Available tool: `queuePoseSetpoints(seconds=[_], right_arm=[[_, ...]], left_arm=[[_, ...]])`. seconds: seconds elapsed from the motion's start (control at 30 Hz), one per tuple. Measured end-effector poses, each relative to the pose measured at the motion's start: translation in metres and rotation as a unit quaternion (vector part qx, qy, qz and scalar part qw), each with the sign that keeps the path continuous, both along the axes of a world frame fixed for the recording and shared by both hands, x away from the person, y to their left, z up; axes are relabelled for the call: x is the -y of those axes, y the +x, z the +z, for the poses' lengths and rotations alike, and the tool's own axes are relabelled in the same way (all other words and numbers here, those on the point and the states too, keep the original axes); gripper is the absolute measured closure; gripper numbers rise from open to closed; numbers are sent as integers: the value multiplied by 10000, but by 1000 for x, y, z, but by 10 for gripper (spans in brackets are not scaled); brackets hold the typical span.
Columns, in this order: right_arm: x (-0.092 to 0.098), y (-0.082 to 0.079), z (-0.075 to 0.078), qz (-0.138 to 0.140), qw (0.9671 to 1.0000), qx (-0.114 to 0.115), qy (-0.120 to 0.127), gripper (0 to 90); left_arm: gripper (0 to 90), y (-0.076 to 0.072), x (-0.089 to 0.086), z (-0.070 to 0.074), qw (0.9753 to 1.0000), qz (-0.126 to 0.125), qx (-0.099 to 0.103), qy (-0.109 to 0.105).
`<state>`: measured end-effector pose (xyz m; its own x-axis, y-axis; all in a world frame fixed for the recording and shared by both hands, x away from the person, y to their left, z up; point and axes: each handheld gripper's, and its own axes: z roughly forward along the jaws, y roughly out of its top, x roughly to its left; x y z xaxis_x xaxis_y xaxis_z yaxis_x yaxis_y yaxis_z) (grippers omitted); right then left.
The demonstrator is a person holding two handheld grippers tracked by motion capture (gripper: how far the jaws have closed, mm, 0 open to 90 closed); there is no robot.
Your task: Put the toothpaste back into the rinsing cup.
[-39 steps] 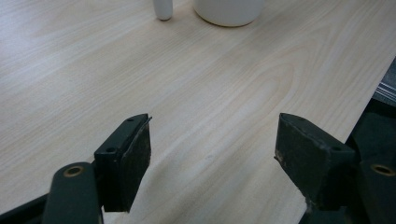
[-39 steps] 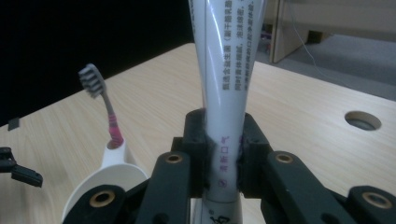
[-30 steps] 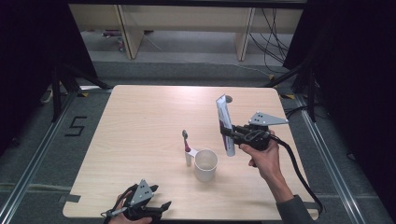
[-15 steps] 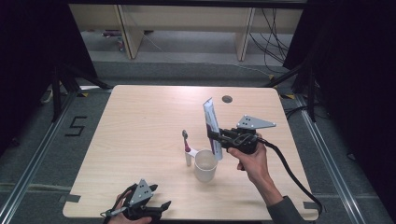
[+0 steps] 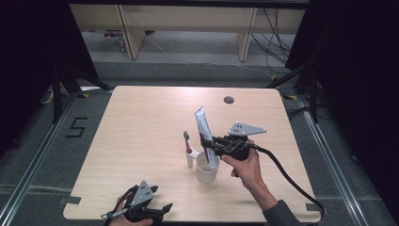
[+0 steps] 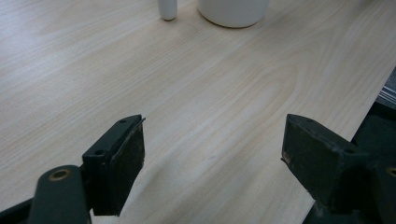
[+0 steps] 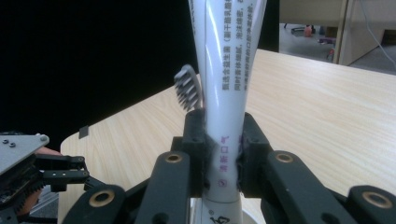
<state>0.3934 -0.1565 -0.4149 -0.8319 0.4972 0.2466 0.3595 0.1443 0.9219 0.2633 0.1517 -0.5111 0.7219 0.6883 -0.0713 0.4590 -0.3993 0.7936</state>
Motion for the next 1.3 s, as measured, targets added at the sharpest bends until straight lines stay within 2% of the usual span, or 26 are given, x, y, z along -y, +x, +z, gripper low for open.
queuePoseSetpoints(seconds=[0.23,0.27,0.33,0.37,0.4,0.43,0.47,0.5,0.53,0.57,0.6,0.77,0.8,0.83,0.87,0.93,0.97,1.0,1.03,1.07,1.1,1.13,1.17,1.23,1.27,1.3], right_arm=[[-1,0,-11,34,9999,-33,-110,771],[-1,-1,-15,-32,9998,-126,-119,770],[-1,0,-16,-25,9999,-37,-130,770],[-1,0,-17,-30,9999,-45,-162,770],[-2,-1,-18,-9,9998,-159,-141,770],[-2,-1,-19,-5,9997,-101,-203,770],[-2,-1,-21,-3,9996,-13,-274,769],[-4,-2,-22,54,9997,-78,-246,769],[-5,-4,-23,-2,9996,-141,-264,769],[-5,-2,-25,20,9995,1,-315,769],[-6,-2,-26,73,9995,-38,-309,768],[-8,-4,-31,109,9990,-94,-415,766],[-9,-5,-33,104,9987,-174,-459,765],[-8,-3,-34,91,9985,14,-531,765],[-8,-4,-34,124,9990,-74,-428,765],[-7,-3,-34,135,9989,-70,-445,764],[-7,-3,-34,118,9989,-55,-460,764],[-6,-3,-34,95,9987,-28,-494,763],[-7,-3,-34,143,9989,-80,-439,763],[-6,-5,-34,125,9986,-110,-508,763],[-6,-7,-33,99,9982,-160,-573,762],[-6,-6,-34,115,9984,-32,-554,762],[-6,-6,-34,152,9979,-57,-634,762],[-4,-6,-35,178,9973,-9,-711,762],[-2,-7,-36,123,9969,-9,-781,763],[-2,-7,-36,123,9969,-9,-781,763]], left_arm=[[211,0,1,0,10000,23,-11,-14],[211,0,0,0,10000,-32,18,74],[212,0,1,0,10000,-24,15,16],[212,0,0,0,10000,-56,16,77],[212,1,0,0,9999,-46,2,106],[212,1,-1,1,9998,-62,13,185],[214,0,2,-1,10000,-11,8,-27],[214,0,2,-1,10000,-19,10,-14],[214,1,-1,1,9998,-70,21,187],[214,1,-1,1,9998,-63,17,189],[215,0,2,-1,10000,-9,33,-43],[215,1,0,0,9999,-49,5,124],[217,0,0,1,9999,-89,14,128],[217,0,0,1,9999,-83,28,127],[217,0,2,0,10000,-16,32,-11],[217,0,2,-1,10000,-7,31,-59],[217,0,2,-1,10000,-29,26,-28],[217,0,0,1,9999,-88,12,136],[218,0,0,1,9999,-90,19,127],[218,0,0,1,9999,-74,21,126],[218,0,2,-1,10000,-9,35,-50],[218,0,2,0,10000,-23,15,3],[218,0,0,1,9999,-90,20,133],[220,0,0,1,9999,-93,21,121],[220,0,2,-1,10000,-30,7,-12],[220,0,2,0,10000,-38,3,14]])
